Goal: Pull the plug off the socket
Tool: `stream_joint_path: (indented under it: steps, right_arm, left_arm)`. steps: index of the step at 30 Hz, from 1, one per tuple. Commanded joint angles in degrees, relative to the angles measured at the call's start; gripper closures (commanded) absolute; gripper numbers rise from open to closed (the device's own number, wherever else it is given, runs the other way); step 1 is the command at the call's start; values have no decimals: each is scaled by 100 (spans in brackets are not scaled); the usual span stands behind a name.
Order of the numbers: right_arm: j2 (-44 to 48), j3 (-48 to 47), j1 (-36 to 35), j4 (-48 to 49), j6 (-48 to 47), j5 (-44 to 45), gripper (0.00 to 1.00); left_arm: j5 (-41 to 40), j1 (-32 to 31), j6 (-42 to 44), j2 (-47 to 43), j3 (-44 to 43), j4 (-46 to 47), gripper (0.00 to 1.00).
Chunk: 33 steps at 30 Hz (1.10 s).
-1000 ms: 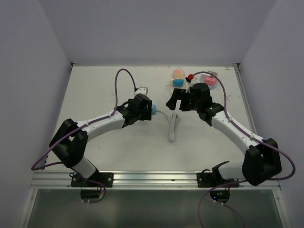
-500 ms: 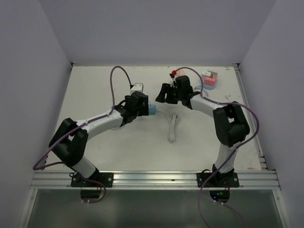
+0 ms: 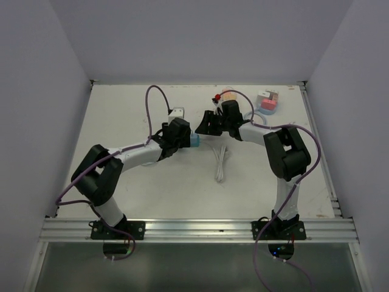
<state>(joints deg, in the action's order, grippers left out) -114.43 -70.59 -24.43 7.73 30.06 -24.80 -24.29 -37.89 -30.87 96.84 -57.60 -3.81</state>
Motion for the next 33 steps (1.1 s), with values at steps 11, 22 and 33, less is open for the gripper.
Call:
stream_joint_path:
  steps: [11, 22, 33]
  right_arm:
    - [-369, -25, -18, 326, -18, -219, 52]
    - [-519, -16, -18, 63, -150, -139, 57]
    - [-607, -60, -10, -157, -343, 45, 62]
  left_arm:
    - [-559, 62, -103, 11, 118, 961, 35]
    - [-401, 124, -24, 63, 214, 1154, 38]
    - [-242, 203, -7, 283, 171, 1120, 56]
